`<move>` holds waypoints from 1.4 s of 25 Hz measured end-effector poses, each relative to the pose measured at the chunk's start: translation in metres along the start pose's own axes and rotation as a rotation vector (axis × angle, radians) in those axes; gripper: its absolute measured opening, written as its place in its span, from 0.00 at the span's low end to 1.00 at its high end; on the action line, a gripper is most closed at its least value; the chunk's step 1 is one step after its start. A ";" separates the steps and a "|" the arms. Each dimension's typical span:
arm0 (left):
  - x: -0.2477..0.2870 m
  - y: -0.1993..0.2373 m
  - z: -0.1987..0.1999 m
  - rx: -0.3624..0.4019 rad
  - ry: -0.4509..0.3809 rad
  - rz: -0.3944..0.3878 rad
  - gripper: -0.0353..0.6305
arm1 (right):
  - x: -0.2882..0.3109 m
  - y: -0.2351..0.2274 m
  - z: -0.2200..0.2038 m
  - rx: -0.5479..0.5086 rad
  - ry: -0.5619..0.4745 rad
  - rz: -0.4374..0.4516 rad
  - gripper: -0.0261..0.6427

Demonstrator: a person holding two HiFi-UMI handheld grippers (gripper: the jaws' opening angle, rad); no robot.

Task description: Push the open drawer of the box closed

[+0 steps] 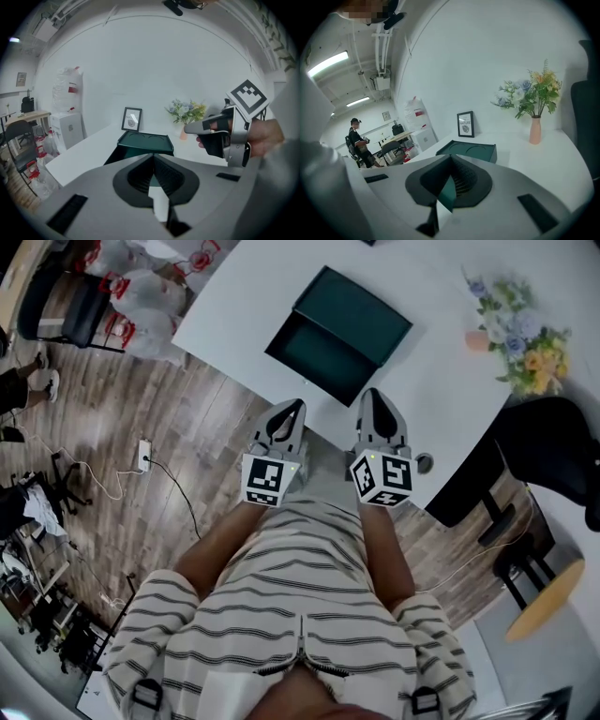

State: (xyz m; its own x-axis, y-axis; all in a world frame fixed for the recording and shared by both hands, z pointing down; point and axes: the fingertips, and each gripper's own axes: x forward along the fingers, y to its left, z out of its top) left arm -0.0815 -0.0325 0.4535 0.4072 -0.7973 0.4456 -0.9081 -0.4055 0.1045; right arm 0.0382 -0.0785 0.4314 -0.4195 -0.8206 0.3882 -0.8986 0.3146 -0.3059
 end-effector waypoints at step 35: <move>0.059 0.029 -0.074 0.037 0.170 -0.079 0.16 | 0.051 -0.052 -0.033 0.063 0.058 -0.187 0.12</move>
State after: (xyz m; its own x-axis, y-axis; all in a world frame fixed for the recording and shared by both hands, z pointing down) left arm -0.0906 -0.0582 0.5490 0.4516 -0.6768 0.5813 -0.8688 -0.4819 0.1139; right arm 0.0589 -0.1214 0.4956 -0.2544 -0.8327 0.4918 -0.9524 0.1274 -0.2769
